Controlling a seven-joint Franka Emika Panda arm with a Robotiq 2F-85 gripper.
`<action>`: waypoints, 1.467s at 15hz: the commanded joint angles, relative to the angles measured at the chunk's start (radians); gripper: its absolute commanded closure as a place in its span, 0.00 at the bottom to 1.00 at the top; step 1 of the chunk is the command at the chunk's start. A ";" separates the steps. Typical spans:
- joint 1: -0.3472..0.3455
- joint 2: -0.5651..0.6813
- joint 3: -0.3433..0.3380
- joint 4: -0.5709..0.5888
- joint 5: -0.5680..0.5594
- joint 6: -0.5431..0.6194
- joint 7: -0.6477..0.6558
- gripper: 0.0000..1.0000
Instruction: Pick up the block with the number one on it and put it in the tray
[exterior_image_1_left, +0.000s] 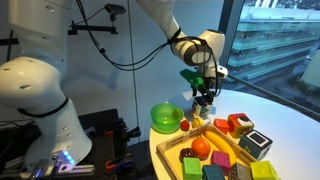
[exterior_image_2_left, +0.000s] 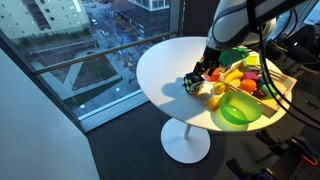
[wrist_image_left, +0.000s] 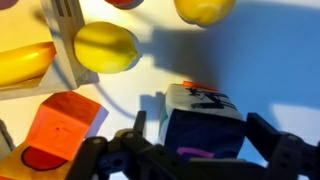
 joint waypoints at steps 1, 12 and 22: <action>0.000 0.022 0.010 0.035 0.033 0.010 0.006 0.00; 0.004 0.050 0.013 0.043 0.032 0.055 0.009 0.00; 0.001 0.077 0.021 0.034 0.030 0.118 0.006 0.00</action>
